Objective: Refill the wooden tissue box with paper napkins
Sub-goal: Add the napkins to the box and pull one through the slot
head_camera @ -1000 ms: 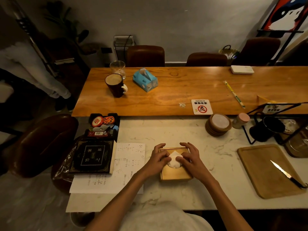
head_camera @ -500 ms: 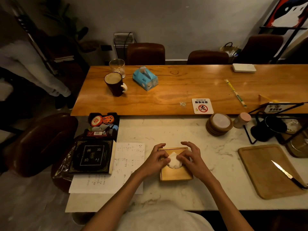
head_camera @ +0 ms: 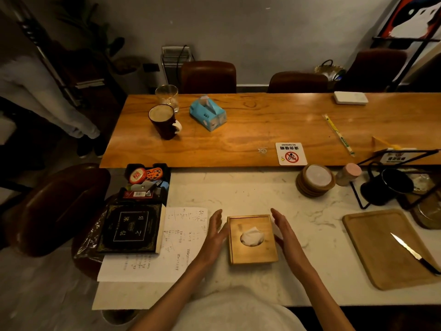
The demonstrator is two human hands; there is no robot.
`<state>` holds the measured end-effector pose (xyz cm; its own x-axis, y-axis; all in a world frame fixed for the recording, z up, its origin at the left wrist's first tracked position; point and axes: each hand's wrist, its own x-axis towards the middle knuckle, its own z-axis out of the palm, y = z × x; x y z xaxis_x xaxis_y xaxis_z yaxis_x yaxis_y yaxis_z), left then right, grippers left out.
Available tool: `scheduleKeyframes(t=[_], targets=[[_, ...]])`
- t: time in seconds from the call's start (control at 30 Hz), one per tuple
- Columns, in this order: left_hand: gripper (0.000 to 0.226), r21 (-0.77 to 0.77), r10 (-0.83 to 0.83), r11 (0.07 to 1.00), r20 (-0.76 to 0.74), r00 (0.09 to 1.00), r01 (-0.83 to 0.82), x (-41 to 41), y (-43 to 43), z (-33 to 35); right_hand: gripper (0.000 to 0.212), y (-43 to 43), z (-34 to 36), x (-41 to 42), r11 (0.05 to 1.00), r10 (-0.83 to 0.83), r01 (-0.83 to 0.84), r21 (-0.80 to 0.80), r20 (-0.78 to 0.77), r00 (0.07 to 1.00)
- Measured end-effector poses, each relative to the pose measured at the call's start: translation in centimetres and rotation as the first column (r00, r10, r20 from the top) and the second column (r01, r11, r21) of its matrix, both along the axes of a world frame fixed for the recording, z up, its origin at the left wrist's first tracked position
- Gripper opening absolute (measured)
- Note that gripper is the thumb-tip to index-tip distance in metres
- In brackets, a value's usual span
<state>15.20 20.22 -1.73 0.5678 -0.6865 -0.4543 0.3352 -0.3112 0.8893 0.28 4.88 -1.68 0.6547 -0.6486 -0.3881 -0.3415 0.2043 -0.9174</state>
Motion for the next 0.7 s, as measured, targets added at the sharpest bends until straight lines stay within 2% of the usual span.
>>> scheduleKeyframes(t=[0.07, 0.1, 0.17, 0.23, 0.37, 0.53, 0.63, 0.7], targets=[[0.065, 0.047, 0.002, 0.999, -0.173, 0.985, 0.007, -0.9, 0.9, -1.1, 0.071, 1.1, -0.9, -0.7, 0.972, -0.049, 0.043, 0.231, 0.022, 0.999], [0.07, 0.024, -0.045, 0.998, -0.272, 0.961, 0.054, -1.5, 1.2, -1.6, 0.073, 1.6, -1.3, -0.8, 0.953, -0.043, 0.028, 0.302, 0.044, 0.998], [0.071, -0.071, -0.113, 0.993, -0.397, 0.911, 0.092, -2.6, 1.0, -2.4, 0.073, 2.4, -1.7, -0.6, 0.936, -0.033, 0.006, 0.352, 0.069, 0.997], [0.075, -0.065, -0.039, 0.998, -0.439, 0.897, 0.012, -2.7, 0.0, -2.4, 0.074, 2.4, -1.8, 0.2, 0.932, -0.059, 0.036, 0.361, 0.053, 0.997], [0.079, -0.018, 0.061, 0.997, -0.358, 0.932, -0.072, 0.9, -2.6, -0.4, 0.073, 0.4, -0.2, 3.4, 0.934, -0.083, 0.042, 0.353, 0.102, 0.991], [0.06, -0.063, 0.019, 0.997, -0.251, 0.968, -0.036, 6.4, -4.1, 2.2, 0.065, -1.5, 2.1, 9.7, 0.937, -0.059, 0.022, 0.349, 0.097, 0.994], [0.075, -0.044, 0.095, 0.993, -0.222, 0.97, -0.107, 8.1, -4.1, 1.5, 0.067, -1.2, 1.7, 12.2, 0.944, -0.023, -0.01, 0.33, 0.095, 0.995], [0.076, -0.05, 0.114, 0.99, -0.239, 0.964, -0.129, 8.4, -3.9, 1.1, 0.067, -0.8, 1.0, 12.8, 0.943, -0.013, -0.016, 0.334, 0.084, 0.996]])
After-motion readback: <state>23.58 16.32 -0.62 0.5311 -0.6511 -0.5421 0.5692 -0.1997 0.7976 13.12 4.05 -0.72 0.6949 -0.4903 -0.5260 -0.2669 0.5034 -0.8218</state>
